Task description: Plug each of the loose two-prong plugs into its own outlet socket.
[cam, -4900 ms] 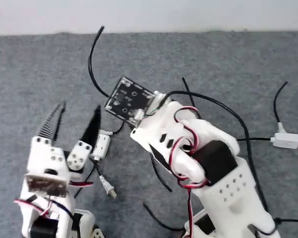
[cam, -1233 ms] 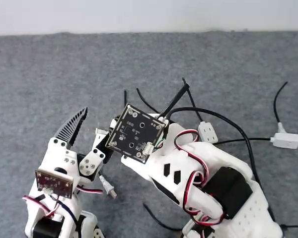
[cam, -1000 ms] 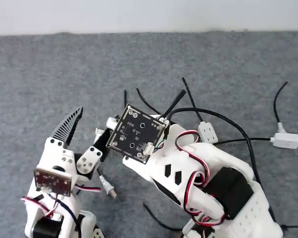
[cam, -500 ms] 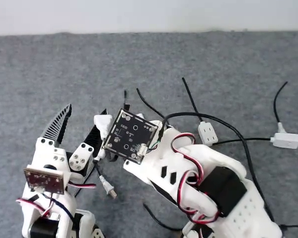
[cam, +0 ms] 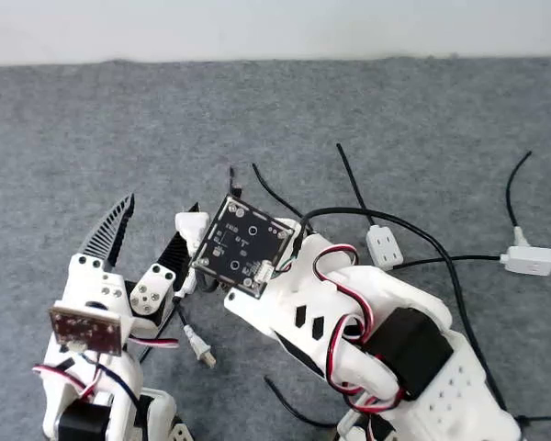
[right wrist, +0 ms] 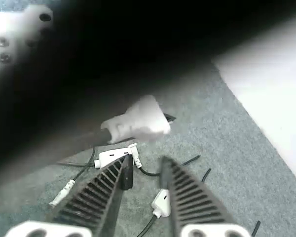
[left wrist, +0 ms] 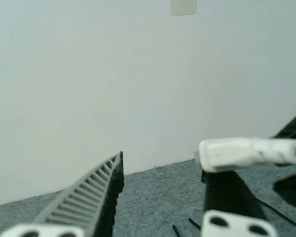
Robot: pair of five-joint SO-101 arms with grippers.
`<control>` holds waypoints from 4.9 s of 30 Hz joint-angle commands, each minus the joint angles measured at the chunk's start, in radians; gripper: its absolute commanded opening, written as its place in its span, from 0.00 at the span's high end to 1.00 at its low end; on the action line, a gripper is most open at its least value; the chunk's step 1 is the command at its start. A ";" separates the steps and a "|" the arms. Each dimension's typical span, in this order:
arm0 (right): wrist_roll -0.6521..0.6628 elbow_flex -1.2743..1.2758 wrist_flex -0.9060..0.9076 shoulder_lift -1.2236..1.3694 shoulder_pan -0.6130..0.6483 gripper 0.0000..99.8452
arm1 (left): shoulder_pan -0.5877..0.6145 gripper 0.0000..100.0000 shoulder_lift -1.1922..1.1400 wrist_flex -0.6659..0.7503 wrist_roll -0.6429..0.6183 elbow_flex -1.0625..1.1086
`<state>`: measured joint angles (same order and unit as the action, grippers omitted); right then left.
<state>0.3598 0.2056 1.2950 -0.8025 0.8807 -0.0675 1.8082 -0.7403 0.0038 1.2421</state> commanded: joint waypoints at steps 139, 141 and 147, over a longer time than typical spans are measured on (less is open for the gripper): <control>0.543 -0.146 0.021 1.013 -0.150 0.99 | 0.373 0.75 0.014 0.328 0.026 -0.002; 0.534 -0.204 0.093 0.963 -0.148 0.99 | 0.408 0.75 0.014 0.304 0.026 -0.065; 0.425 -0.376 0.205 0.805 -0.163 0.99 | 0.439 0.75 0.014 0.215 -0.002 -0.197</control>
<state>0.8753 -0.0245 1.4438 0.1519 0.7457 0.3590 1.8098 -0.4733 0.0315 1.1515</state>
